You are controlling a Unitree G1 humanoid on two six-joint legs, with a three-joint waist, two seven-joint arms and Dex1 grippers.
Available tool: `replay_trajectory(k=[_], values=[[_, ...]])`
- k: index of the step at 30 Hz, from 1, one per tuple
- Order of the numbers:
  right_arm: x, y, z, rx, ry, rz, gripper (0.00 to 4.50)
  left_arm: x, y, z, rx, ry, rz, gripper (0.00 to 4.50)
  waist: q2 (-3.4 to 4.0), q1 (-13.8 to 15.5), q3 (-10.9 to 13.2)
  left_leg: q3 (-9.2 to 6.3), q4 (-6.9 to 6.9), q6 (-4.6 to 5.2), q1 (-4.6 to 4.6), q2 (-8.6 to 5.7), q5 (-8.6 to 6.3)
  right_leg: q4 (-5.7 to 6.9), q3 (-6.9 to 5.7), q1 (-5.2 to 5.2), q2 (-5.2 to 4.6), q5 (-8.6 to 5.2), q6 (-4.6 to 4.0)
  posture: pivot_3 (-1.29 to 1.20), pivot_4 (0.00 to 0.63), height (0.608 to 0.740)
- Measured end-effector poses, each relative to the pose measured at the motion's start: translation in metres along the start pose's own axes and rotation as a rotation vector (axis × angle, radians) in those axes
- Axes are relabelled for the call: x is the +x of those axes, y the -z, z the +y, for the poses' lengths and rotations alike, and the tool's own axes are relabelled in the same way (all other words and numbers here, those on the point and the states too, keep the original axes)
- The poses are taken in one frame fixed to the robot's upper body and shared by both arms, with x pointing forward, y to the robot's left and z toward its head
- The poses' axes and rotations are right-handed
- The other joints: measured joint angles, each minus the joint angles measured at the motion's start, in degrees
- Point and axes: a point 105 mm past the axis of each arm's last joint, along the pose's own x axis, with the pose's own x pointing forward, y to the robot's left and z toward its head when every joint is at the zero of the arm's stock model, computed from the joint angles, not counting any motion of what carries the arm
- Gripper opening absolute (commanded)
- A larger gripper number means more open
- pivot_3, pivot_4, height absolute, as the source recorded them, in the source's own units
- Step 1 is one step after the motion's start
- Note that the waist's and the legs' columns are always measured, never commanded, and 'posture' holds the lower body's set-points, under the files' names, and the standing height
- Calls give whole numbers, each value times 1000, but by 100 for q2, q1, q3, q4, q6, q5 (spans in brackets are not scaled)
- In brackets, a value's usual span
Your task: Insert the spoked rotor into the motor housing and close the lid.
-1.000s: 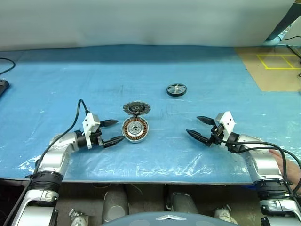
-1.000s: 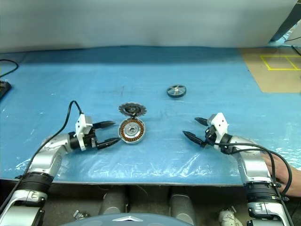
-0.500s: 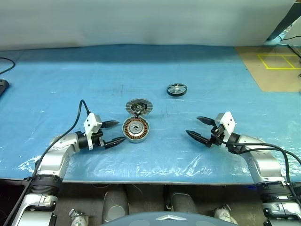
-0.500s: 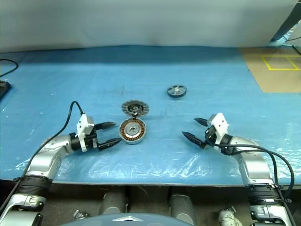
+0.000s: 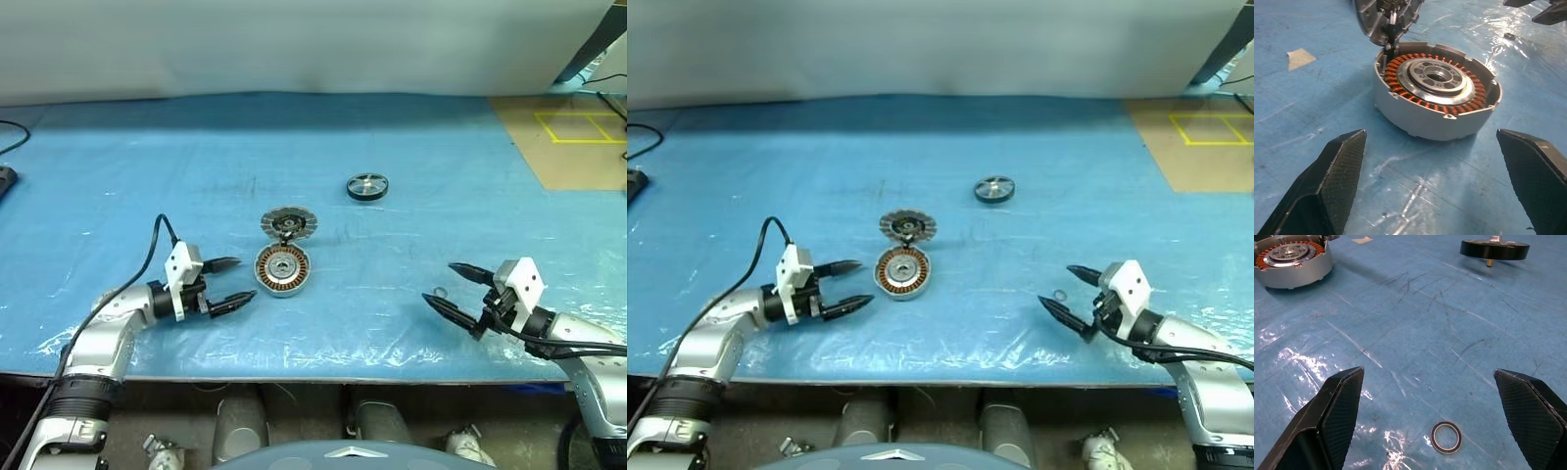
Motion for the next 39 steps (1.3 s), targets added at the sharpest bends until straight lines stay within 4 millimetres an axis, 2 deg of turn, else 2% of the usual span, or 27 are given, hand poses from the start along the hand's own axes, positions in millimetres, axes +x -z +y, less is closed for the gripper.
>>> replay_trajectory(k=[4, 9, 16, 21, 31, 39], values=[[2, -2, -2, 19, 28, 17, 4493, -1, -1, -9, 1, -2, -5, 4500, 0, 6, 0, 0, -2, -1, -2, 0, 0, -5, -1, 0, 0, 0, 0, 0, 150, 740], [16, -4, -4, 32, 37, 41, 4493, -2, 0, -15, -12, -11, -9, 4500, 2, -1, 0, 0, -4, -4, 1, 0, 2, -4, -1, 0, 1, 0, 0, 0, 150, 740], [33, 9, 0, 65, 62, 81, 4493, -7, -1, -13, -9, -20, -5, 4500, 2, 3, 0, 0, -5, -14, -2, -3, 8, -5, -1, 0, 0, -1, 2, 0, 150, 740], [33, 21, -4, 80, 91, 112, 4493, -11, -1, -10, -7, -26, 3, 4500, 2, -1, 0, 0, -3, -14, -1, -3, 8, -4, 0, 0, 0, 0, 2, 0, 150, 740], [29, 25, 0, 84, 131, 123, 4493, -14, 3, -8, -20, -22, 12, 4500, 2, 12, -1, 0, -2, -14, 7, -2, 8, -4, -1, 10, 0, 0, 3, 0, 150, 740], [33, 28, 5, 113, 170, 130, 4493, -15, 8, -3, -23, -30, 18, 4500, 1, 10, -1, -1, -5, -7, 54, -1, 3, -7, -1, 61, -1, -3, 6, 0, 150, 740]])
